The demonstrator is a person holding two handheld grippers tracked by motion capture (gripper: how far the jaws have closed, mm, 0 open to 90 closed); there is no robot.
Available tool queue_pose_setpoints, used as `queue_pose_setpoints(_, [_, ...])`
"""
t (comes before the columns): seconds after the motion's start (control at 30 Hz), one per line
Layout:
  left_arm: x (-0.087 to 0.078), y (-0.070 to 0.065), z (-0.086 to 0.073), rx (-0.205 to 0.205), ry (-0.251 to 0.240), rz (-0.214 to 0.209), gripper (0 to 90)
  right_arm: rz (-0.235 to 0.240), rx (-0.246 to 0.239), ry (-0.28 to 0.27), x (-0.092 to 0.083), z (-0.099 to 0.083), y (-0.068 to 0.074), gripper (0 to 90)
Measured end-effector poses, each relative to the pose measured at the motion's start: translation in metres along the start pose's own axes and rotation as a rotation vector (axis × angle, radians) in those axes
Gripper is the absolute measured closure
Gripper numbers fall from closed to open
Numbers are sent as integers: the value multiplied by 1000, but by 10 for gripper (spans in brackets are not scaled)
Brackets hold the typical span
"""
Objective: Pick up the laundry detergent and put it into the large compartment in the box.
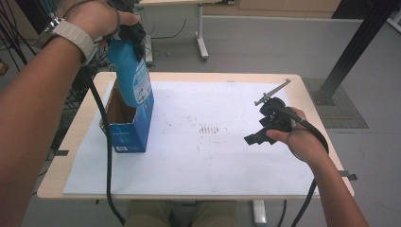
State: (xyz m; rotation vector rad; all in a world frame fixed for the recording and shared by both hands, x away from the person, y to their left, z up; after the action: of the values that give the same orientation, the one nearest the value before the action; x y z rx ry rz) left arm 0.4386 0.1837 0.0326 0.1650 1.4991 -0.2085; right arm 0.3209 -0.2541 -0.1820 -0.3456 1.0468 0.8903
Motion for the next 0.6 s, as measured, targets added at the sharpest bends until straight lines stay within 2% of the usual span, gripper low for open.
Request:
queue_pose_setpoints(0.13, [-1,11,-1,-34,-9,6,372,6,-1,1,3,2,-2,92])
queue_pose_setpoints(0.6, [0,27,-5,-102,-2,11,372,12,-4,-3,5,2,-4,92])
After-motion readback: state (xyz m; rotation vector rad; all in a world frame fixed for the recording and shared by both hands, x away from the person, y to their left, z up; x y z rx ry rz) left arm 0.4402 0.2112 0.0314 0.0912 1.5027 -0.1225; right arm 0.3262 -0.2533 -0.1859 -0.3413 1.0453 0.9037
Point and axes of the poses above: each handheld gripper's, and its own axes: x roughly forward along the jaws, z roughly out of its top, y roughly to its left, the point moved 4 cm from there along x, roughly forward along the jaws, and after that the axes turned 3 degrees about z, right-handed, at the moved point
